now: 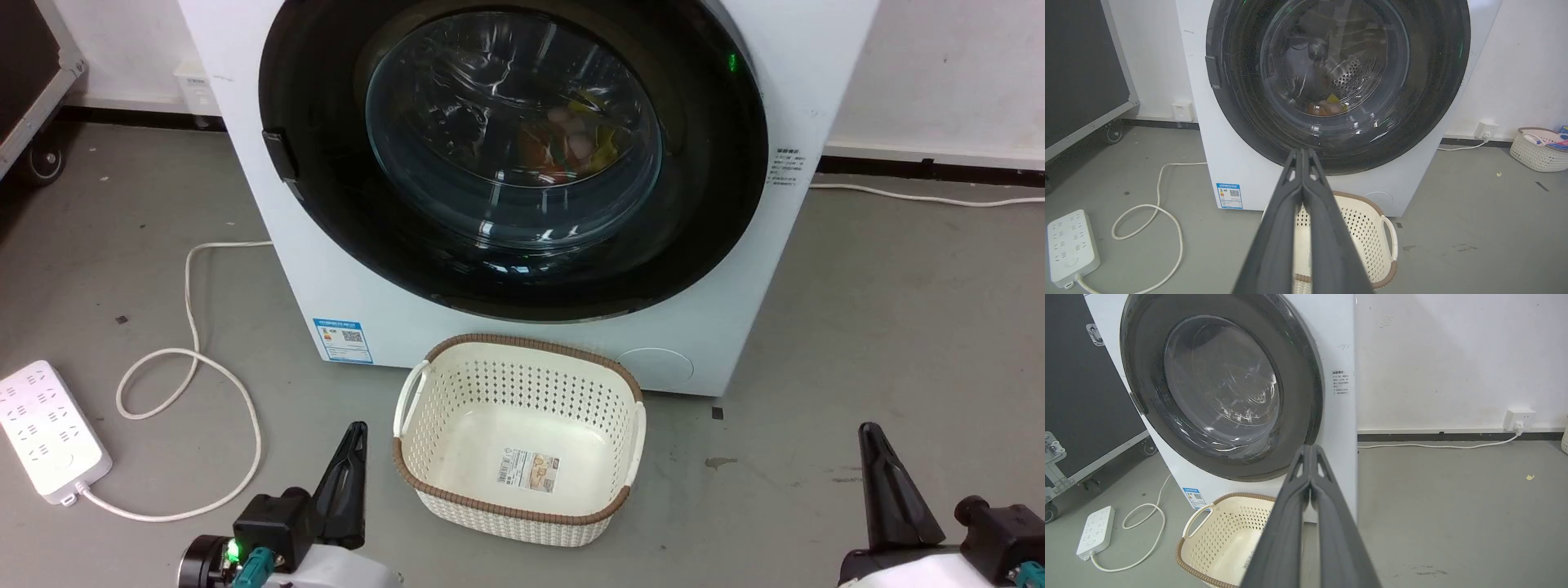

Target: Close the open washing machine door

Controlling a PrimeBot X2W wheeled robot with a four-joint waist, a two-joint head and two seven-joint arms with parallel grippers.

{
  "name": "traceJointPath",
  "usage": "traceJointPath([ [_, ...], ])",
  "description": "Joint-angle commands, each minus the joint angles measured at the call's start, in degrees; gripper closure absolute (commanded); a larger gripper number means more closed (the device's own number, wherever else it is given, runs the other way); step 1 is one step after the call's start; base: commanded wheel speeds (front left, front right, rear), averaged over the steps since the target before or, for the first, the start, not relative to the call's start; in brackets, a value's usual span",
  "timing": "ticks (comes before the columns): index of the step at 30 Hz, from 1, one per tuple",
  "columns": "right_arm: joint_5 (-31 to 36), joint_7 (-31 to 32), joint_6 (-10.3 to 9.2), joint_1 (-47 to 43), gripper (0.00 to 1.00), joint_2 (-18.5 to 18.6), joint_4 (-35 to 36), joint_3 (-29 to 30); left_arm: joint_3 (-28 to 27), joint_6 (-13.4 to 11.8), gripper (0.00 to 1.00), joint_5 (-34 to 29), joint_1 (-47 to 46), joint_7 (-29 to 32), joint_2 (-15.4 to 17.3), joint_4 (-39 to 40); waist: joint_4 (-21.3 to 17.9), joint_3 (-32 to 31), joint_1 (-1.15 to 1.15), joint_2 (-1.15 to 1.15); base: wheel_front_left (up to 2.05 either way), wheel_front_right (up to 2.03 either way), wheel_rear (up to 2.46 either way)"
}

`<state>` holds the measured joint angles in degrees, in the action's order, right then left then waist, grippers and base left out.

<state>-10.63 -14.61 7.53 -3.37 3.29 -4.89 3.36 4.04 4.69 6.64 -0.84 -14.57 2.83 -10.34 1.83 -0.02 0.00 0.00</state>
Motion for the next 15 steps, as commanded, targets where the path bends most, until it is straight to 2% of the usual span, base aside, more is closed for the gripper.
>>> traceJointPath([
  [1, 0.28, 0.36, 0.0, 0.1, 1.0, -0.01, 0.16, -0.11, -0.12, -0.14, 1.0, -0.19, 0.03, 0.35, 0.0, 0.29, -0.03, 0.01, 0.0, 0.0, 0.0, 0.0, 0.0],
  [15, 1.48, 2.0, -0.01, 0.48, 1.0, -0.06, 0.7, -0.49, -0.57, -0.66, 1.0, -0.93, 0.12, 1.99, 0.01, 1.45, -0.24, 0.01, 0.0, 0.0, 0.0, 0.0, 0.0],
])
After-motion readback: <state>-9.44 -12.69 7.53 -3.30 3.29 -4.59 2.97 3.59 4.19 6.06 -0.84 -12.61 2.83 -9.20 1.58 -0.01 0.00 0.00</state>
